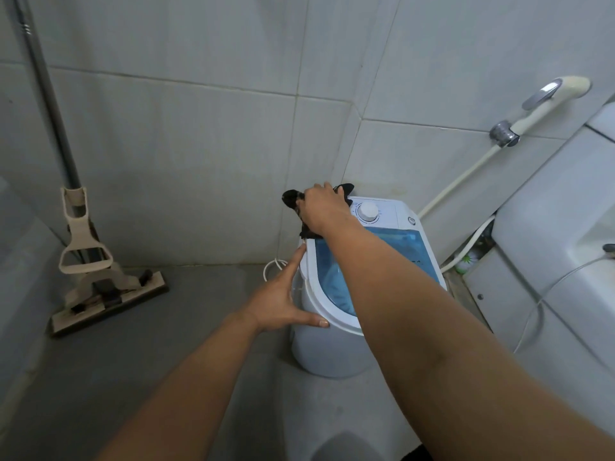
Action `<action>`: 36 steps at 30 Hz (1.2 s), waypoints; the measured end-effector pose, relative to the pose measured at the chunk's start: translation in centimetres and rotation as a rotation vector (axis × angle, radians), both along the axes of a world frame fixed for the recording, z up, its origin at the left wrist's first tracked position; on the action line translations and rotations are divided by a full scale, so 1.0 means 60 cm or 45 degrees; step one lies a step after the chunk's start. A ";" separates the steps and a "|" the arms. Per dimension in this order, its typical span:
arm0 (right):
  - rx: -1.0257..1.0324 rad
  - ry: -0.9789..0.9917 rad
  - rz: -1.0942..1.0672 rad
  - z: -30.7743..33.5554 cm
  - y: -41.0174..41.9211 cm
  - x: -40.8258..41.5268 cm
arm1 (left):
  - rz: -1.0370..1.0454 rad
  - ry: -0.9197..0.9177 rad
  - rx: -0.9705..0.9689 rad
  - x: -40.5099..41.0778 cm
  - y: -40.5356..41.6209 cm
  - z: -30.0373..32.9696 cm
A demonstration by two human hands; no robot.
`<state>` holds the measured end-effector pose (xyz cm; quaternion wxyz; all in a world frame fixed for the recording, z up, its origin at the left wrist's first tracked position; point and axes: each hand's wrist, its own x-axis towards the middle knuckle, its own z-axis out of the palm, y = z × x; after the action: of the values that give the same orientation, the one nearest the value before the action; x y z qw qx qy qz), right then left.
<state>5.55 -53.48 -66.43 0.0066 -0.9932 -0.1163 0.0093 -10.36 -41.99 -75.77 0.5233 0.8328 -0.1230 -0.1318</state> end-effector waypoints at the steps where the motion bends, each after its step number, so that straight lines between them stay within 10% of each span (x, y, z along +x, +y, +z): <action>1: 0.010 0.000 0.020 0.002 -0.004 -0.001 | 0.001 0.000 0.009 -0.001 0.000 0.001; 18: 0.286 -0.069 0.244 -0.035 -0.068 -0.162 | -0.030 -0.090 0.125 -0.005 0.006 0.022; 36: 0.311 -0.043 -0.222 -0.017 -0.210 -0.144 | -0.010 -0.180 0.299 -0.007 -0.002 0.047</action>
<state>-3.07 -66.08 -67.45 0.1262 -0.9913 -0.0298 -0.0222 -10.79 -42.12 -72.93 0.4117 0.8951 -0.1466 -0.0883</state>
